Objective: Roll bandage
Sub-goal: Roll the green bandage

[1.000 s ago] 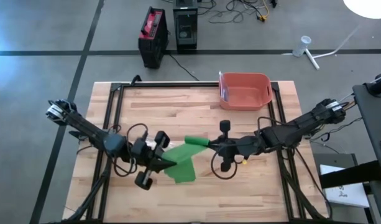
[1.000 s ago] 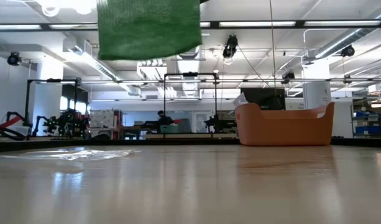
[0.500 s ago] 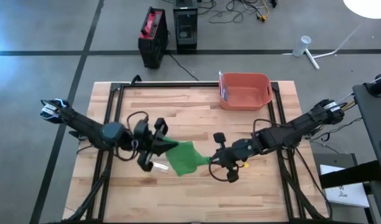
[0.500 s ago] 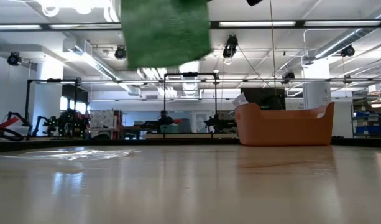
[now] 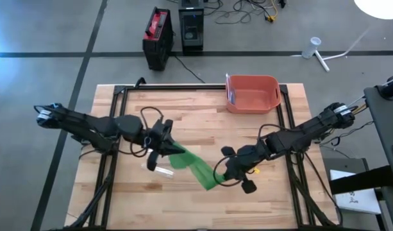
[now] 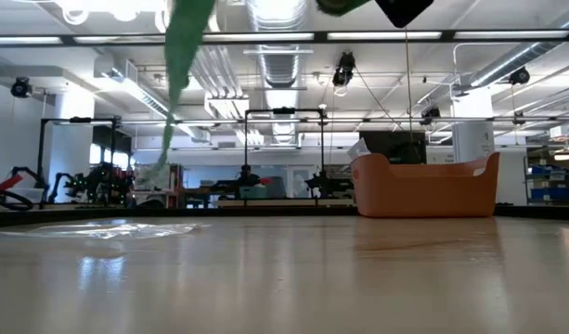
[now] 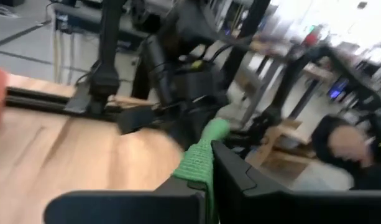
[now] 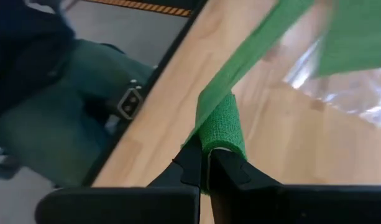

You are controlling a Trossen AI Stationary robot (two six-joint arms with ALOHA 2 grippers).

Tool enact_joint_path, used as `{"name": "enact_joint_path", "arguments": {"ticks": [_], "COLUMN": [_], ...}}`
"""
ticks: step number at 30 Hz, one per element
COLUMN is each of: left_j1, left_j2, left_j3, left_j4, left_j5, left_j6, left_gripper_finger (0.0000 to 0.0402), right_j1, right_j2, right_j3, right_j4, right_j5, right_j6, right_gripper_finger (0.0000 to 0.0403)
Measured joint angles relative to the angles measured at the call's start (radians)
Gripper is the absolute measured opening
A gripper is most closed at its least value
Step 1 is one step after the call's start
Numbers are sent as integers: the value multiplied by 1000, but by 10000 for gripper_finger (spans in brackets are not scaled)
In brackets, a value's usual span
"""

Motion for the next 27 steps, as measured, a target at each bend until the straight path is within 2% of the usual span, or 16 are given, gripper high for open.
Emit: {"name": "enact_joint_path", "arguments": {"ticks": [10, 15, 18, 27], "left_j1": [29, 29, 33, 82], "left_j2": [118, 178, 205, 250], "left_j3": [4, -3, -3, -5], "left_j4": [-28, -35, -41, -60], "left_j5": [-1, 2, 11, 63], "left_j6": [72, 73, 72, 138], "left_gripper_finger": [14, 38, 69, 199], "right_j1": [22, 69, 91, 124], "right_j2": [-13, -13, -13, -13], "right_j3": [18, 57, 70, 92], "right_j4": [-9, -7, -8, 2], "right_j5": [-66, -71, -80, -208], "right_j6": [6, -29, -33, -3], "right_gripper_finger": [3, 3, 3, 3]}}
